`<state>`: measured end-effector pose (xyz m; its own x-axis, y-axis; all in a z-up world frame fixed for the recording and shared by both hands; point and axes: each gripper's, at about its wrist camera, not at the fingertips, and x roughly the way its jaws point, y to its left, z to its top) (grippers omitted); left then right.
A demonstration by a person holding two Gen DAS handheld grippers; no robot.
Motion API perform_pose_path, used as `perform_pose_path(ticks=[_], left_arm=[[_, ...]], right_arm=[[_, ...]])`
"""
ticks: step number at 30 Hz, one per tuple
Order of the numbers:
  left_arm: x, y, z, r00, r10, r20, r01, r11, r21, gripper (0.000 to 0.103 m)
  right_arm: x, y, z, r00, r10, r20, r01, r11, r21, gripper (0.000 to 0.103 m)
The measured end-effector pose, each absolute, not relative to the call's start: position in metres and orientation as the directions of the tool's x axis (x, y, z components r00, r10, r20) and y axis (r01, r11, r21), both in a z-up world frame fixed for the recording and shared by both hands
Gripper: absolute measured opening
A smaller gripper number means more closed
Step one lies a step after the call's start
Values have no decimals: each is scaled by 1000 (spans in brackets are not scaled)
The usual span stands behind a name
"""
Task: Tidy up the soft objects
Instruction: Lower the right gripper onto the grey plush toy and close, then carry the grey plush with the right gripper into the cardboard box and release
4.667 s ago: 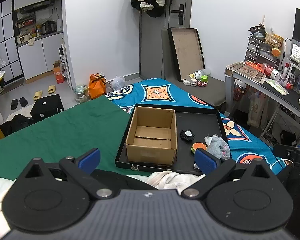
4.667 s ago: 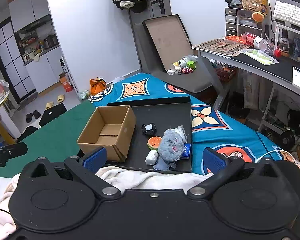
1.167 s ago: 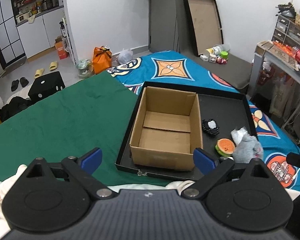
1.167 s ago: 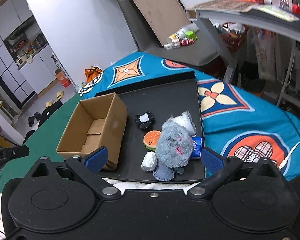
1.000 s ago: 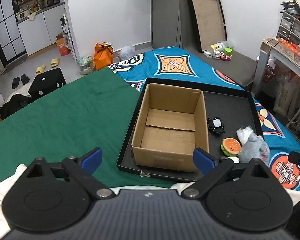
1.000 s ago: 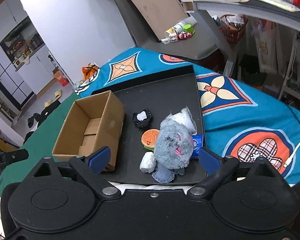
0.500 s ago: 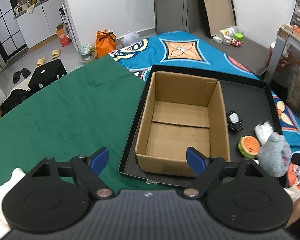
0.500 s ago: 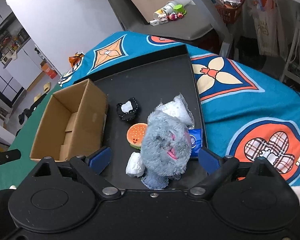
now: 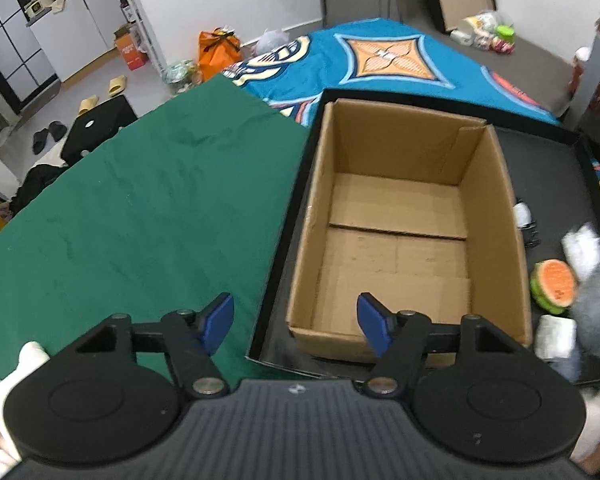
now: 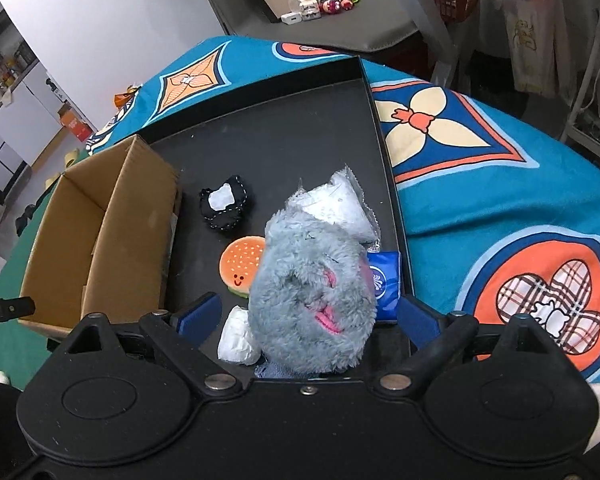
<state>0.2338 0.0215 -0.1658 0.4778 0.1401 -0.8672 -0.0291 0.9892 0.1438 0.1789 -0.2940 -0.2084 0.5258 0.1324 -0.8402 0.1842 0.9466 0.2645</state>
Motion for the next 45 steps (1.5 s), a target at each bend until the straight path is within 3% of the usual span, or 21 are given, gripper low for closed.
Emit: perform_pose_path(ticks=[10,14,17,19,21,31,45], left_arm=[[251,20,-185,449,165,-878,-19,984,175,61],[257,19,-192,440,165,-883,-13,984,177,56],[260,20,-195,427,166,-889,-9,984,179,43],[262,21,-198,412,160,-897,-6,985,173,22],[262,22,-200,402,150,-903,-2,987,163,15],[252,18,-189,417,101,-903,70,987,143,8],[248,31,-186,415,39,-909,138,985,105,7]], right_arm=[[193,-283,-223,488,101,-867,157,967,202,93],[196,-280,-227,475,102,-874,146,970,193,75],[194,-280,-226,483,102,-870,139,972,191,68],[193,-279,-224,493,105,-864,130,972,193,67],[192,-279,-222,498,102,-861,129,973,190,66],[190,-273,-198,547,106,-831,110,974,197,66],[204,-237,-166,599,151,-786,10,981,196,66]])
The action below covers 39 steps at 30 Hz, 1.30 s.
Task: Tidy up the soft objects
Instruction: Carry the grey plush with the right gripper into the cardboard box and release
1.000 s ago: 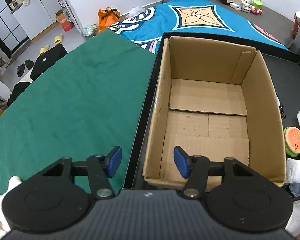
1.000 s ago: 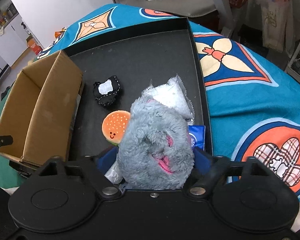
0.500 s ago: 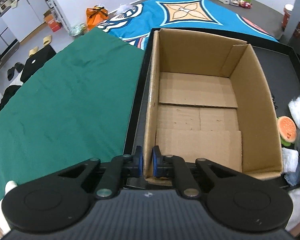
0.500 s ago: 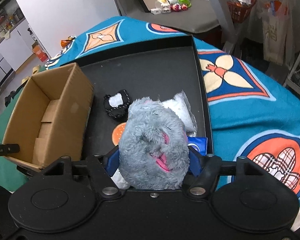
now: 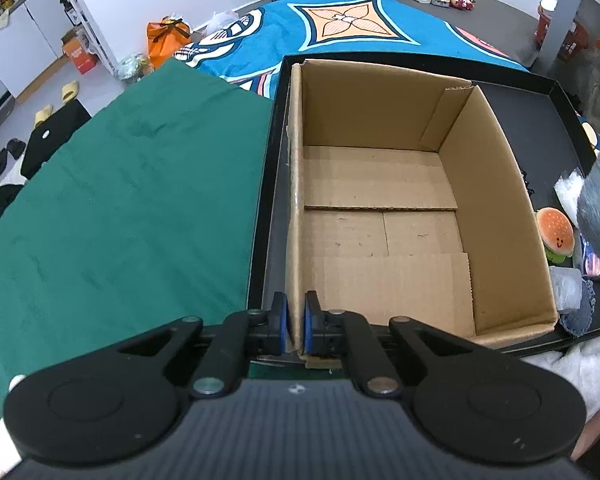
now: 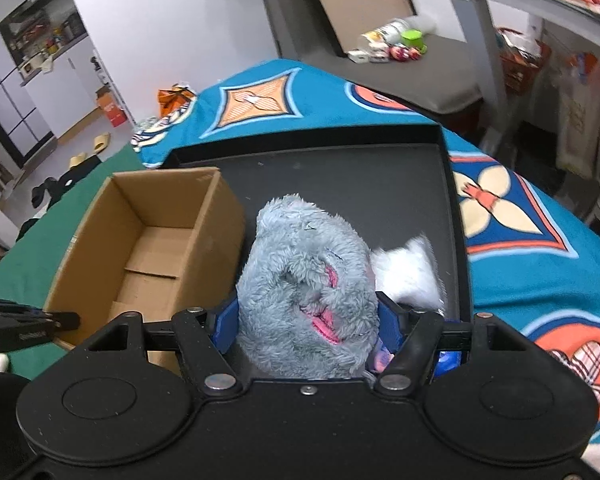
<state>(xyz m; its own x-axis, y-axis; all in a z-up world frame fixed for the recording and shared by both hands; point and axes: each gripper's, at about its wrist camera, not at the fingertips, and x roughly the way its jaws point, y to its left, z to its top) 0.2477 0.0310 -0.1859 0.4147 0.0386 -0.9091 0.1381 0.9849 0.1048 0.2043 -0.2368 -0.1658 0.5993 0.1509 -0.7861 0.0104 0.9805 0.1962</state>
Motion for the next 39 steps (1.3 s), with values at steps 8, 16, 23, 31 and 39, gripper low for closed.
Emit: perform_pose_path(ticks=[8,16,23,31,39], left_arm=[[250,33,-191,435,62,-898,109,987,121,8],[252,40,-196,418,61,-906,66,993,97,10],[251,45,-199,430,71,-900,50,994,102,10],[253,53,-203,425,38,-904,36,998,59,11],[254,58,-205,423,21,-906,37,998,40,11]], right_arm=[[218,-206,-145,621,178,-763,-66,982,175,66],[230,-170,-144,608,202,-768,-143,979,145,66],[243,-136,-149,596,224,-772,-199,972,128,66],[259,-118,-148,619,214,-755,-210,972,103,66],[267,-111,-144,649,218,-729,-223,970,92,88]])
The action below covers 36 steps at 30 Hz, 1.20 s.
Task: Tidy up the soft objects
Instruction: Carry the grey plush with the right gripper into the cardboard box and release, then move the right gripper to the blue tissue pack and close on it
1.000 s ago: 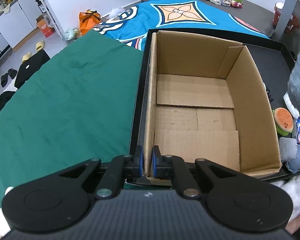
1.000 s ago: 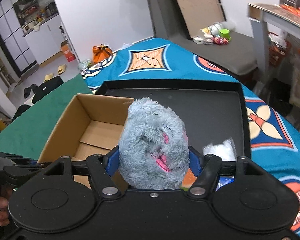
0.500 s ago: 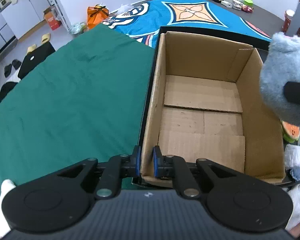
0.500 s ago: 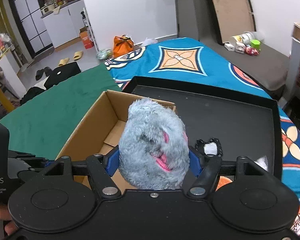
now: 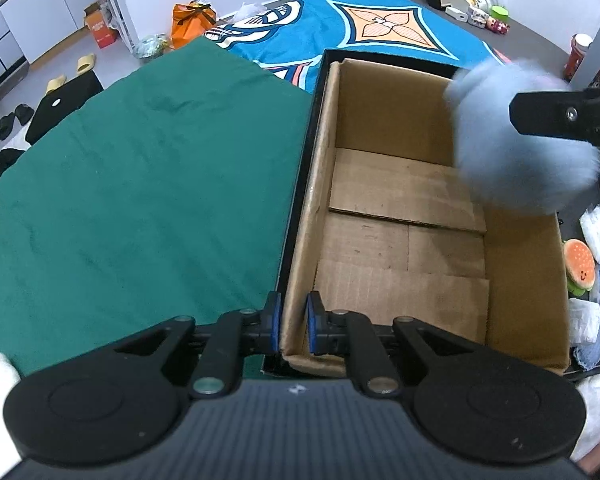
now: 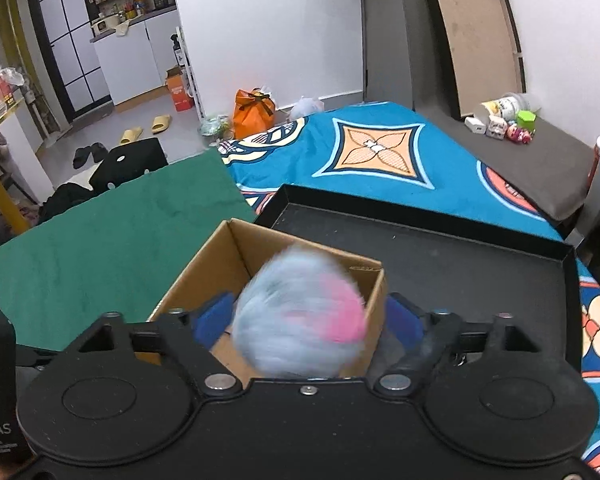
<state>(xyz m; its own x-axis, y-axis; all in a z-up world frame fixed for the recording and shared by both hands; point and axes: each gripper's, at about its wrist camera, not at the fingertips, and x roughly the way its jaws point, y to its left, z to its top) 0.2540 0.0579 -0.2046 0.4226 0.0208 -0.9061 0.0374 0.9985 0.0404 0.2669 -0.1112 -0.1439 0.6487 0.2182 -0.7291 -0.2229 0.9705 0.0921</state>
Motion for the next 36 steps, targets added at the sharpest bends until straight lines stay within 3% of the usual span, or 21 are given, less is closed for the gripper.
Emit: perform_pose_path(ticks=[8,11,16,25,36], left_arm=[[253,56,-203,426,40,-904,27,998,57,14],[250,53,-201,439,55,-897,24,997,73,22],[247,46,-196,470,94,-878,29,992,122,48],[239,31,-186,543,157,-825,44,976,214,73],[236,18,-183,571,178,-801,69,962,263,88]], right_arm=[[253,-135,-147,634,201,-747,-190,976,102,89],[243,-146,-151,633,191,-751,-169,980,107,89],[233,-165,-158,625,165,-763,-108,986,124,89],[214,-196,-175,622,97,-777,1,992,124,89],[188,-224,-203,633,-26,-774,156,983,95,86]])
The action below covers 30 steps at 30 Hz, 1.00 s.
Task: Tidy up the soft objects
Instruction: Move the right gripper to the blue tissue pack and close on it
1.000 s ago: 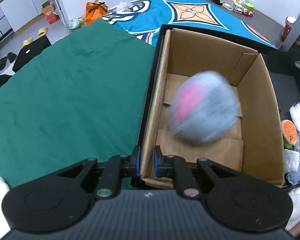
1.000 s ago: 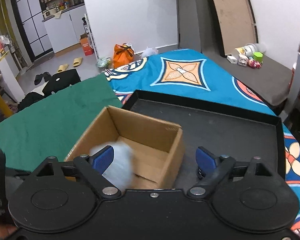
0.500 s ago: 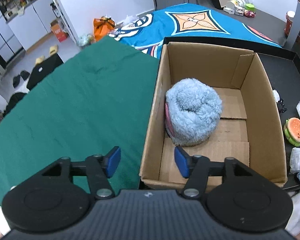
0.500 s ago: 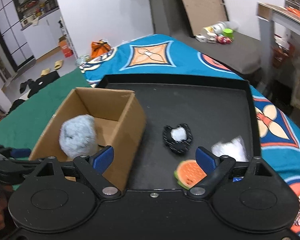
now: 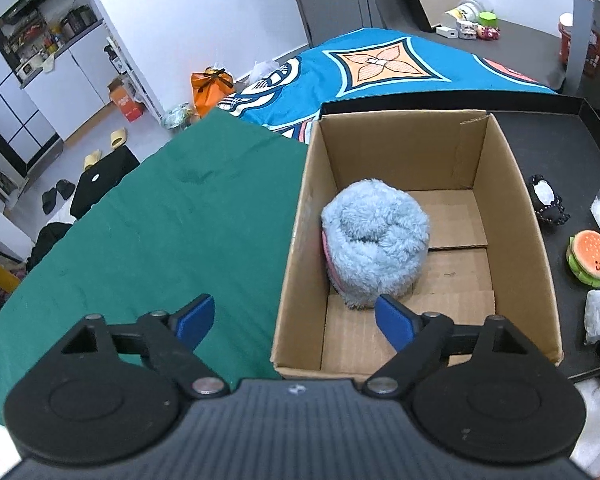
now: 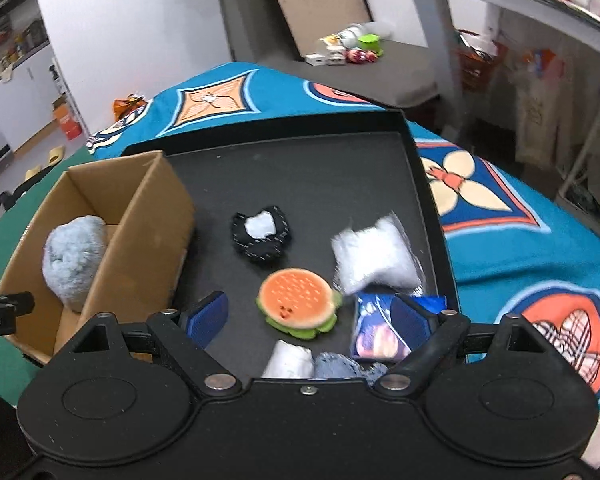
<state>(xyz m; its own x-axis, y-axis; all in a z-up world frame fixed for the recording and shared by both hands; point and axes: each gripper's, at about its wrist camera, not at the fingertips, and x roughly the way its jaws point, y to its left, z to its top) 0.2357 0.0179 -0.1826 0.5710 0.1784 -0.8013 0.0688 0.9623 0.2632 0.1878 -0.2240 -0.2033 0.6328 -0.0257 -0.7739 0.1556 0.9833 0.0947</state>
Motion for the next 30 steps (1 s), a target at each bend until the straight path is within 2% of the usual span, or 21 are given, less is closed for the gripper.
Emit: perform_pose_path(ticks=[6,12,17,25,30], left_arm=[[236,10,-182,577,193,-794,83,953,292,93],[235,4,-181,583,211,-785,86,944,318,93],[235,-1,-180,590,228,-775,81,938,338,94],[239,-9,-180,583,249,-773,92,925,368,94],[240,-11,-181,576,263,-774,93,920,381,94]], right_arm=[[185,-238,-215,630,-52,-775,194,977,92,78],[184,-252,-229,604,-79,-793,231,970,80,73],[187,-264,-240,572,-96,-815,271,960,77,64],[190,-268,-250,540,-125,-833,282,959,39,64],[193,-270,-259,515,-130,-847,288,957,28,70]])
